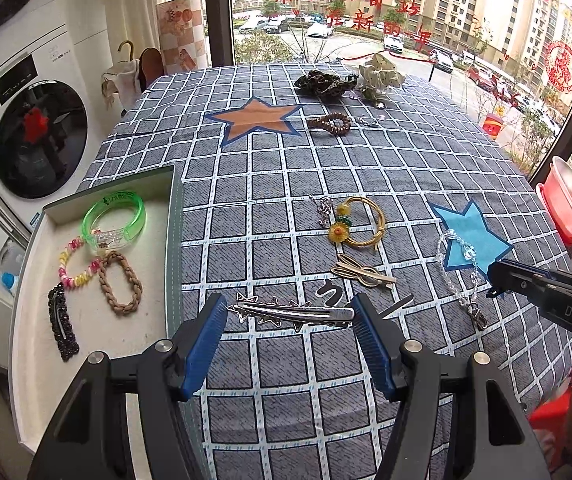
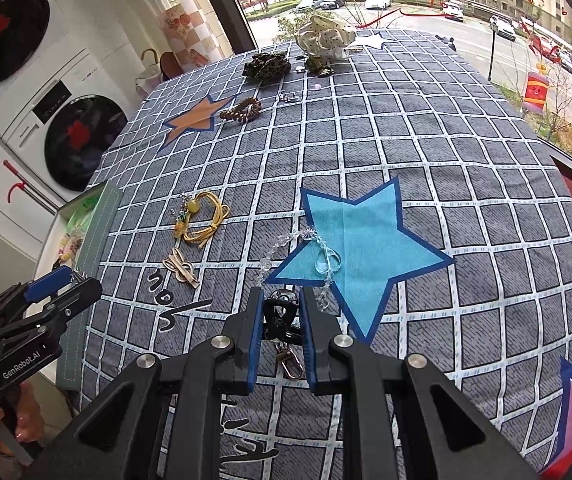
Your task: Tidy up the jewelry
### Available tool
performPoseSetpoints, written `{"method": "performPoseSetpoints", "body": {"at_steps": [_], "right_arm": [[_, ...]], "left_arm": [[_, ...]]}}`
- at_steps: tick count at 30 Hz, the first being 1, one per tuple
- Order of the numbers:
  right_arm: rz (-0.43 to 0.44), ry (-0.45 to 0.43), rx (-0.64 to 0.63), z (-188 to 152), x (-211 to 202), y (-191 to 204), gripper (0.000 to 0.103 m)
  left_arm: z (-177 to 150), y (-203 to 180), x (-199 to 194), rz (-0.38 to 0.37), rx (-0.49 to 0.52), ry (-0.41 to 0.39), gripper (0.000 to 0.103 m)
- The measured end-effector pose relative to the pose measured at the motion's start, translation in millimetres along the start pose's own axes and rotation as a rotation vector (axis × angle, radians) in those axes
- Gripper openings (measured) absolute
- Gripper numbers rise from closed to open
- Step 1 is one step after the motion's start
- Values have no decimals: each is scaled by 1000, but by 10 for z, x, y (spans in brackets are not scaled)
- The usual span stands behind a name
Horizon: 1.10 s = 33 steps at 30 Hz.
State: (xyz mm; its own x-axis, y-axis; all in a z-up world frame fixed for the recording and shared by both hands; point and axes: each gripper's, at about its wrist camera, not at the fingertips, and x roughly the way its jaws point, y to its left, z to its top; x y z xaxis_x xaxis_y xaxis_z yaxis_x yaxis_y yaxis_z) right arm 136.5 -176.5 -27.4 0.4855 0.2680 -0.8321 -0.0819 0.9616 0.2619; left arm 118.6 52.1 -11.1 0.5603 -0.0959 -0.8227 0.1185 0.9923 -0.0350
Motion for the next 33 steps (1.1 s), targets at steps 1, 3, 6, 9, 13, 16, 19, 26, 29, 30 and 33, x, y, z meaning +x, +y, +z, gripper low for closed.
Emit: {"method": "performPoseSetpoints", "body": {"at_steps": [1,3,6,9,13,16,19,26,29,30,33], "right_arm": [[5,2,-1,-7,-9,28,19],[12,2,-7,-12,-31,93,19],[20,-2,-28,-11,-66,233,19],[32,-7,-53,1,-100,405,19],[58,-5,-90,35,-125,675,19],[80,-3,-126,52,-126,914,19],[97,2,-168,64,-100,1174,19],[145,28,-256,63,42,1783,19],[166,48,-288,42,144,2022,19],[171,55,-299,30,182,2102,19],[188,82,-325,-7,305,2308,19]], "left_arm": [[-11,30,-31,0,-1,-4,71],[-42,88,-97,5,-3,-14,71],[-89,203,-189,12,-11,-28,71],[-137,340,-273,21,-24,-41,71],[-220,559,-383,38,-46,-57,71],[-295,753,-441,55,-70,-63,71],[-366,955,-476,76,-94,-65,71],[-538,1403,-477,119,-145,-52,71],[-599,1553,-431,132,-162,-41,71],[-615,1598,-406,136,-168,-36,71],[-660,1702,-336,142,-180,-21,71]]}}
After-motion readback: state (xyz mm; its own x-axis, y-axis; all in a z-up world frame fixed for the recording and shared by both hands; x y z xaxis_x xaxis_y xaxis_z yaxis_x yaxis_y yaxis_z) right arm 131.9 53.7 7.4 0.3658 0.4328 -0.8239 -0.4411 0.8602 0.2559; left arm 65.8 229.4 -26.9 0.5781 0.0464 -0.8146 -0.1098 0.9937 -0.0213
